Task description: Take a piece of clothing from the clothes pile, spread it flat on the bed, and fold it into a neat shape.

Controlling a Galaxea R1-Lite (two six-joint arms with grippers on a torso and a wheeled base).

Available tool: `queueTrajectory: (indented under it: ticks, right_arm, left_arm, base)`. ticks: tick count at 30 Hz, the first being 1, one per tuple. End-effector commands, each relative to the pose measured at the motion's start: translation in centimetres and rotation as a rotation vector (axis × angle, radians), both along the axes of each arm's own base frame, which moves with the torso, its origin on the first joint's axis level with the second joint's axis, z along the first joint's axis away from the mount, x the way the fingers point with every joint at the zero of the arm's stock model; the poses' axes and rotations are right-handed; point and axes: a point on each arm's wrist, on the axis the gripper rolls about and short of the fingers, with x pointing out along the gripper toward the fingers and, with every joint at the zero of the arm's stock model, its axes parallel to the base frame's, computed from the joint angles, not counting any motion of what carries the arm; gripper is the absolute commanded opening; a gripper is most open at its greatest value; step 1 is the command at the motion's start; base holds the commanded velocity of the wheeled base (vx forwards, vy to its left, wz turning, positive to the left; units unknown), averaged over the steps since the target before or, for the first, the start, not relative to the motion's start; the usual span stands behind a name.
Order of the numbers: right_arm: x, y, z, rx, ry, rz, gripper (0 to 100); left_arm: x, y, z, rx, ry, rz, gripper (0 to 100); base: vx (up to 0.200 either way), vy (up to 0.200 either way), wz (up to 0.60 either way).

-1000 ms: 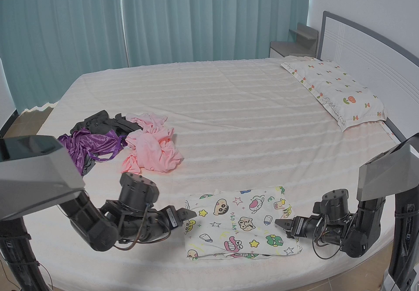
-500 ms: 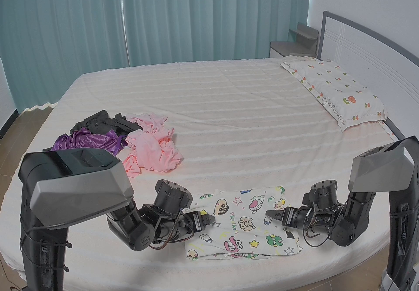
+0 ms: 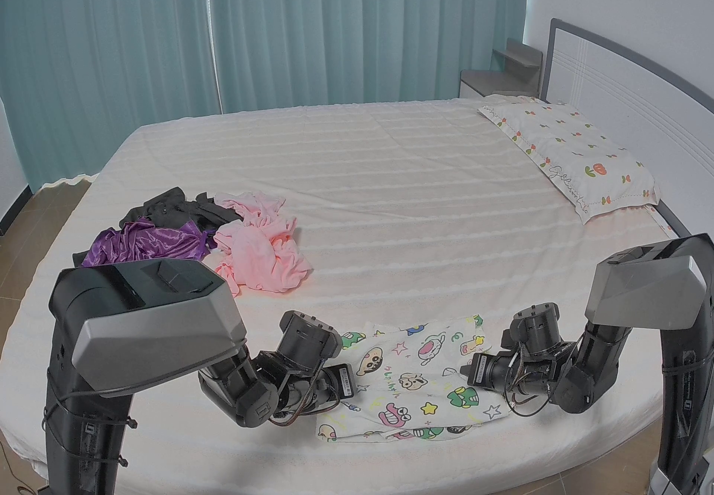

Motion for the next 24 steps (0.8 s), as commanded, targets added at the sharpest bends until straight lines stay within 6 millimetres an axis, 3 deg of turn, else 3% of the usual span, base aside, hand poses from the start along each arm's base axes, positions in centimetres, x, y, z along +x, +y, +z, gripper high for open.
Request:
queueTrajectory:
  ticks: [1, 13, 24]
  right_arm:
    - [0.0, 0.1, 0.3, 0.005, -0.008, 0.002, 0]
    - [0.0, 0.1, 0.3, 0.006, -0.009, 0.003, 0]
    - [0.0, 0.2, 0.4, 0.013, -0.01, -0.003, 0]
  left_arm:
    - [-0.1, 0.1, 0.2, -0.004, -0.001, 0.005, 0]
    - [0.4, 0.5, 1.0, -0.009, -0.027, 0.053, 0]
    - [0.5, 1.1, 0.9, -0.003, -0.023, 0.071, 0]
  base:
    - [0.0, 0.0, 0.0]
    - [0.0, 0.0, 0.0]
    - [0.0, 0.2, 0.0]
